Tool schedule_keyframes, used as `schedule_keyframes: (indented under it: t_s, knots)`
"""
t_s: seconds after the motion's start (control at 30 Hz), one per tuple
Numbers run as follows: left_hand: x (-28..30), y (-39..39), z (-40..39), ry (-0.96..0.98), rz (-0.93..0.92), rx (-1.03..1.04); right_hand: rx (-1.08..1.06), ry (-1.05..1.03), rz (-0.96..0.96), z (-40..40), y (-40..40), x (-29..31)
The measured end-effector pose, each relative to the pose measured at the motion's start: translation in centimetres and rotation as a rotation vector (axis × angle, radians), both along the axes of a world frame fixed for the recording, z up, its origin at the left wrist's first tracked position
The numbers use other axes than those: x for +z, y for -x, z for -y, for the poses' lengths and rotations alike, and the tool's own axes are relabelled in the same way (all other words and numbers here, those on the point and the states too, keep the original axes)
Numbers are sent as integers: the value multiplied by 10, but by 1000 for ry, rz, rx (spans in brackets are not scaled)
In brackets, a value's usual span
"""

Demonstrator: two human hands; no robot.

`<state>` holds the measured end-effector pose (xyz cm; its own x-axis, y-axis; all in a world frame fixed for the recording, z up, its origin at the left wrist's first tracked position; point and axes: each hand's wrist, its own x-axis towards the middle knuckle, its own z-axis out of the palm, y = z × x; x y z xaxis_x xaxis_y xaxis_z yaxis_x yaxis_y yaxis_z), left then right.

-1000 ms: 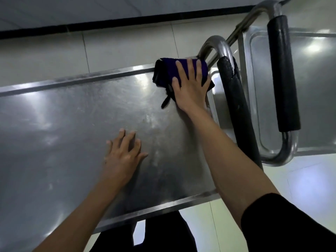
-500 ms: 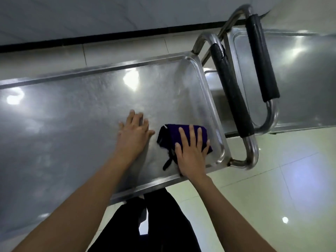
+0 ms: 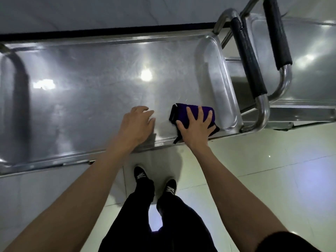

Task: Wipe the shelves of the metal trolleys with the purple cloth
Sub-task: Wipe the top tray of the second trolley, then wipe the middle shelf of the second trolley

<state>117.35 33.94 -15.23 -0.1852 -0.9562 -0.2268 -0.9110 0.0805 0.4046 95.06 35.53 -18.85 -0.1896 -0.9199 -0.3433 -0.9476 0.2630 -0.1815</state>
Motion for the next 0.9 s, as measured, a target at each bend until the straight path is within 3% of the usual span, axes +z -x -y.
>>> schedule_keyframes:
  t_s: [0.27,0.47,0.67,0.9]
  knots:
    - [-4,-10,-102,-30,-30,189,237,195,53,-28,-1,-2]
    - [2,-21,-168,-73,-55,273,388,205,140,-62,-20,14]
    - [6,-51,-216,-104,-64,282,500,238,244,-137,-60,18]
    - [-8,-112,-294,-185,-32,264,556,215,179,-229,-110,0]
